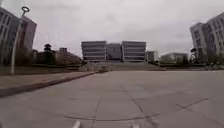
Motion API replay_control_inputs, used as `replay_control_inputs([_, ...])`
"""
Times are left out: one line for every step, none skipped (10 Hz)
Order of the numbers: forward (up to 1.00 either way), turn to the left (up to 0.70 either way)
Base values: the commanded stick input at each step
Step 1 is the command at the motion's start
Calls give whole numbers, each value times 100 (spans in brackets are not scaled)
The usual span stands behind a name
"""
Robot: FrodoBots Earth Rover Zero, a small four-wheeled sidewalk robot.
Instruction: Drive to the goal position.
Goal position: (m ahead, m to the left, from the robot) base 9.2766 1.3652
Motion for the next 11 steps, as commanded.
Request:
replay_control_inputs([100, 0])
replay_control_inputs([100, -2])
replay_control_inputs([100, -14])
replay_control_inputs([100, -26])
replay_control_inputs([100, -15])
replay_control_inputs([100, 0])
replay_control_inputs([100, 0])
replay_control_inputs([100, 0])
replay_control_inputs([100, 0])
replay_control_inputs([100, 0])
replay_control_inputs([100, 0])
